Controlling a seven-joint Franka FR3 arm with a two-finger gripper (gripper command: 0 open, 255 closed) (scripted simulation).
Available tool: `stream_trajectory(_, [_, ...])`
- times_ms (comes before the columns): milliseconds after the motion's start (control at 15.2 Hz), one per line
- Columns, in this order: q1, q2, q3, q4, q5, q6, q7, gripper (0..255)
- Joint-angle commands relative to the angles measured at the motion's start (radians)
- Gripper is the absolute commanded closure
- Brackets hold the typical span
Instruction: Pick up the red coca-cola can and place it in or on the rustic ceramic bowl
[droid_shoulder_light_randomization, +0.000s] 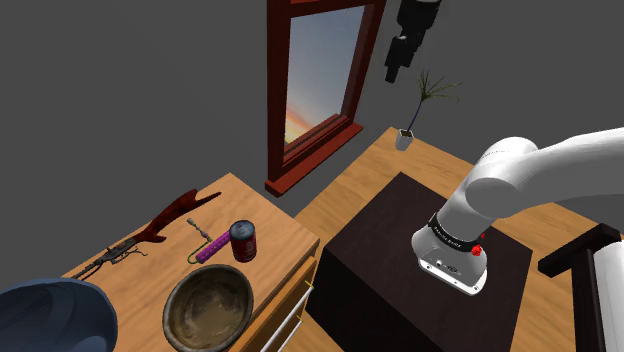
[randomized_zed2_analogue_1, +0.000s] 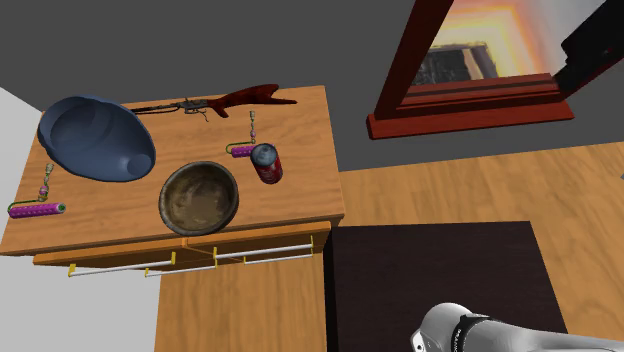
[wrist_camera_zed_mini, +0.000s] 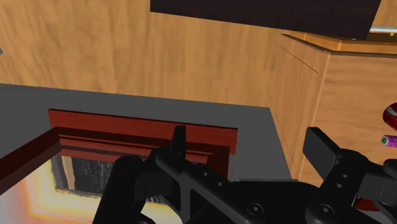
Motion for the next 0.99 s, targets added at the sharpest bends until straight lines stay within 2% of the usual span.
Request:
stream_trajectory(0, [0.0, 0.0, 0.0, 0.0, 0.0, 0.0, 0.0, 0])
stream_trajectory(462, [0.049, 0.055, 0.101, -0.112, 0.086, 0.157, 0.124, 0])
stream_trajectory(924, [0.093, 0.176, 0.211, -0.169, 0.158, 0.332, 0.245, 0])
